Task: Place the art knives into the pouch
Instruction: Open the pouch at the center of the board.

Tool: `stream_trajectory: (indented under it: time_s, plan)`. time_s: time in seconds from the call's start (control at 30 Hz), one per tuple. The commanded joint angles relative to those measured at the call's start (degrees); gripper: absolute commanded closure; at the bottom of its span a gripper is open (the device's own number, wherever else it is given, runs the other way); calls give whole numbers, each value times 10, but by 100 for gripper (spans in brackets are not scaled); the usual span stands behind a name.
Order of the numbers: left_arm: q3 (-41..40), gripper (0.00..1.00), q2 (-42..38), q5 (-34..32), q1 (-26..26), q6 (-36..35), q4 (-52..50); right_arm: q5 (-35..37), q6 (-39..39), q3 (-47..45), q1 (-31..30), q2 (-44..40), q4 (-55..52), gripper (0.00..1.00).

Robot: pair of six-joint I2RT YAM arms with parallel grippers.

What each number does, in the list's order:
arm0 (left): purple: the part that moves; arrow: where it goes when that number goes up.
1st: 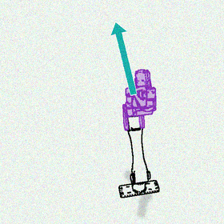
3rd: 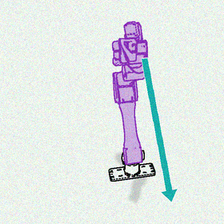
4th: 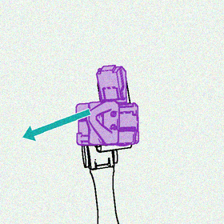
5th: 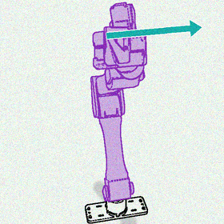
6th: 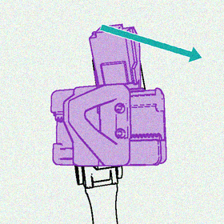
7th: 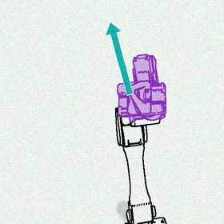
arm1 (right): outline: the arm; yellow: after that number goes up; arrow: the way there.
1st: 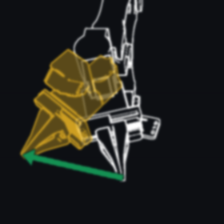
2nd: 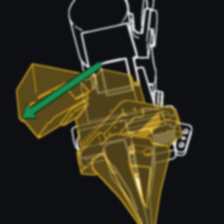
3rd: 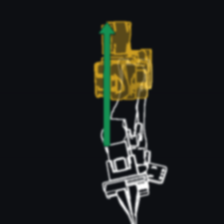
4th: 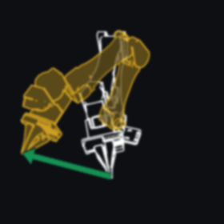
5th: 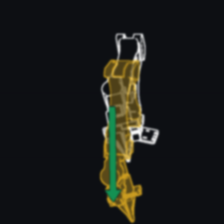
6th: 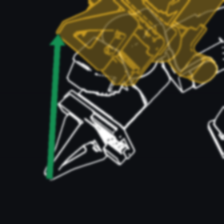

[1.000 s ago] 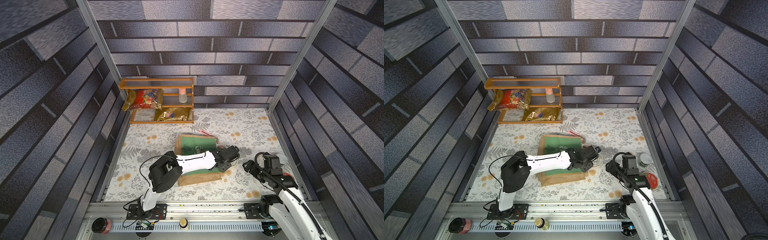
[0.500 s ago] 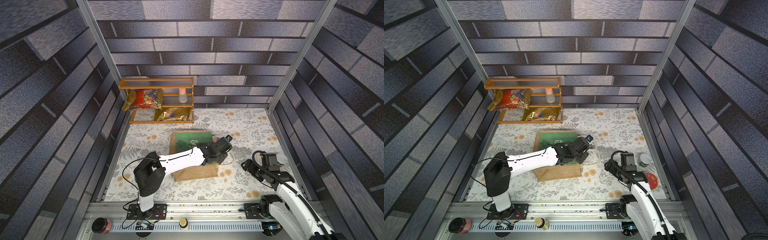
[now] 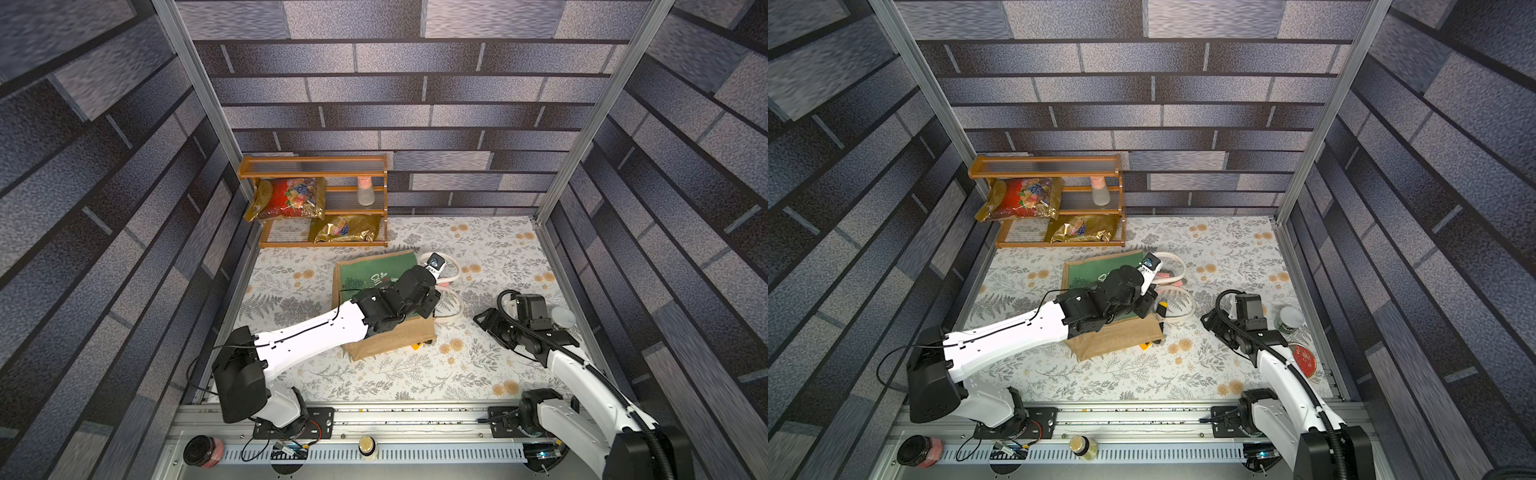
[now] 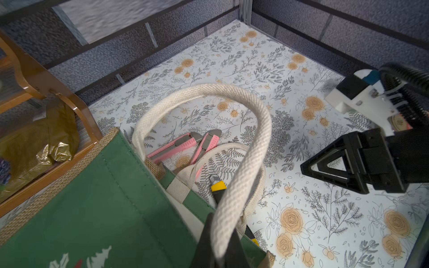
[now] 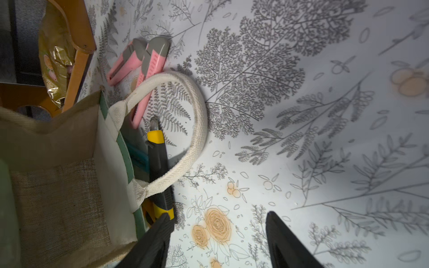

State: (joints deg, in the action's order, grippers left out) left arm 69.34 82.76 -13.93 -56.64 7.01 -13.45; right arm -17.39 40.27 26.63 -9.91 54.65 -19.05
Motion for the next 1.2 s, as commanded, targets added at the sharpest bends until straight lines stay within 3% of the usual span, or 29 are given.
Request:
stream_trajectory:
  time_s: [0.0, 0.17, 0.47, 0.8, 1.07, 1.17]
  plan:
    - [-25, 100, -50, 60, 39, 42, 55, 10, 17, 40, -34, 33, 41, 33]
    - [-97, 100, -119, 97, 82, 47, 128, 8, 52, 78, -87, 102, 98, 31]
    - [-164, 100, -213, 183, 160, 71, 169, 15, 101, 161, -168, 182, 149, 27]
    - [-198, 100, -256, 347, 194, 39, 220, -5, 134, 257, -243, 296, 188, 25]
    - [-252, 100, -302, 328, 206, 46, 246, -10, 151, 285, -273, 353, 210, 26]
    - [-261, 100, -309, 324, 219, 58, 267, -4, 153, 292, -276, 370, 211, 32]
